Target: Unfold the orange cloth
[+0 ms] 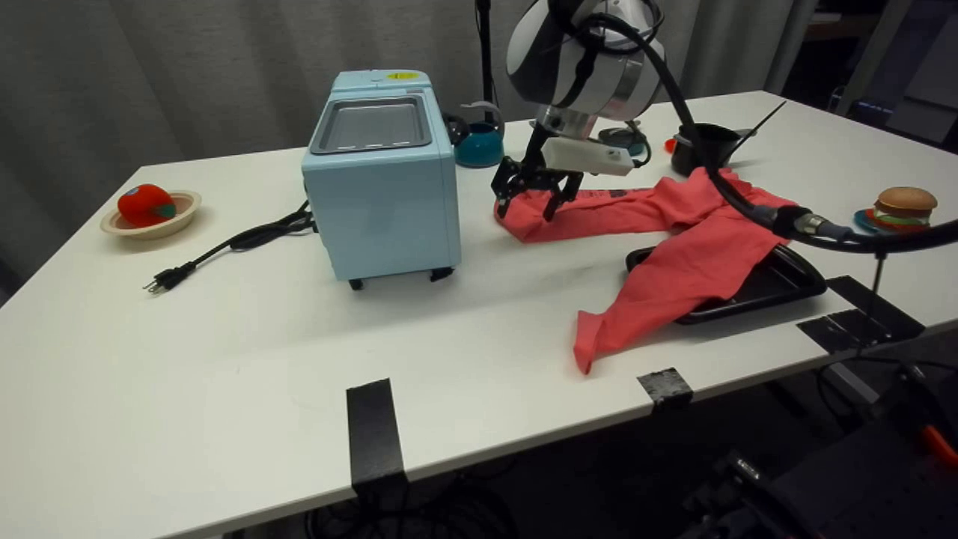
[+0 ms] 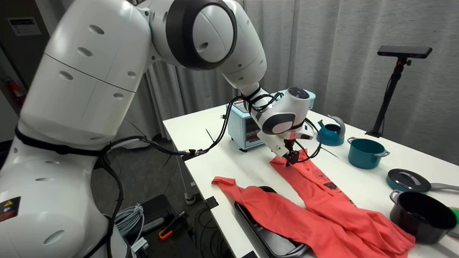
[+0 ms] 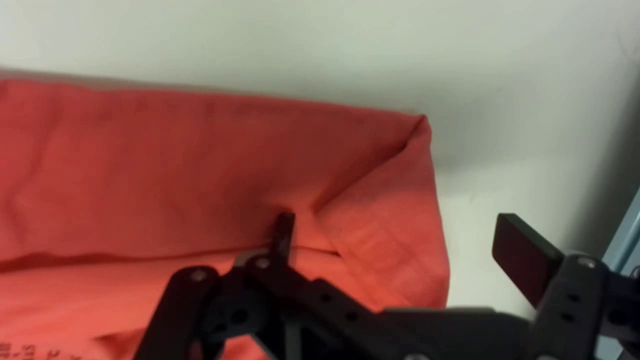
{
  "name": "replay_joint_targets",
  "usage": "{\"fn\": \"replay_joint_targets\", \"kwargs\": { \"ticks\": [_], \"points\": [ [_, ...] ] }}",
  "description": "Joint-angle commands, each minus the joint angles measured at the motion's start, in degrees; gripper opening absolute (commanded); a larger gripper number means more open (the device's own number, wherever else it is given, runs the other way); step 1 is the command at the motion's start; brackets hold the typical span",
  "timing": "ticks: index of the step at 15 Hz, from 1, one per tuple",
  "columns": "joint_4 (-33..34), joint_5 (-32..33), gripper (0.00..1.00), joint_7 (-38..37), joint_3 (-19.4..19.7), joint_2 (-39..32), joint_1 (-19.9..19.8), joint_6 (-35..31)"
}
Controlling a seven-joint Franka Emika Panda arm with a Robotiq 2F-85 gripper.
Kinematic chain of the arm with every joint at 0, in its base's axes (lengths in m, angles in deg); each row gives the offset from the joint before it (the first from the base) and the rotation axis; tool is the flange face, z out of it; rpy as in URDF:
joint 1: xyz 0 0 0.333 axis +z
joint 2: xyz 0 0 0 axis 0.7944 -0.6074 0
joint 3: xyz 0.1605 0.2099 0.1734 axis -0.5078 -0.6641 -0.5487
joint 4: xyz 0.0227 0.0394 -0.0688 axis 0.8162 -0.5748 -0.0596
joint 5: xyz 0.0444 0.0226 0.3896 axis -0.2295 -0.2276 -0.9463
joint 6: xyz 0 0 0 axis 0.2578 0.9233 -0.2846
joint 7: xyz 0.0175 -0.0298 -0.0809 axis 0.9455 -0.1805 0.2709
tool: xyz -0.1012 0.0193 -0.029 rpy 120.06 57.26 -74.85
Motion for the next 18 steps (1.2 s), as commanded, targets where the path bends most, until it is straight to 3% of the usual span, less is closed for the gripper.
{"fn": "replay_joint_targets", "kwargs": {
  "ticks": [1, 3, 5, 12, 13, 17, 18],
  "points": [
    [2.2, 2.2, 0.95, -1.2, -1.7, -2.2, -1.1, 1.3],
    [2.6, 2.8, 0.71, -1.3, -1.6, -2.2, -1.2, 1.9],
    [2.8, 3.2, 0.60, -1.3, -1.4, -2.2, -1.1, 2.1],
    [3.2, 5.1, 0.06, -1.2, -1.1, -2.3, -0.9, 1.0],
    [3.0, 5.1, 0.01, -1.2, -1.1, -2.1, -0.9, 0.8],
    [1.2, 5.3, 0.01, -1.2, -1.0, 0.0, -0.8, -0.8],
    [-1.2, 5.5, 0.01, -2.3, -0.8, 3.5, -0.3, -0.6]
  ]
}}
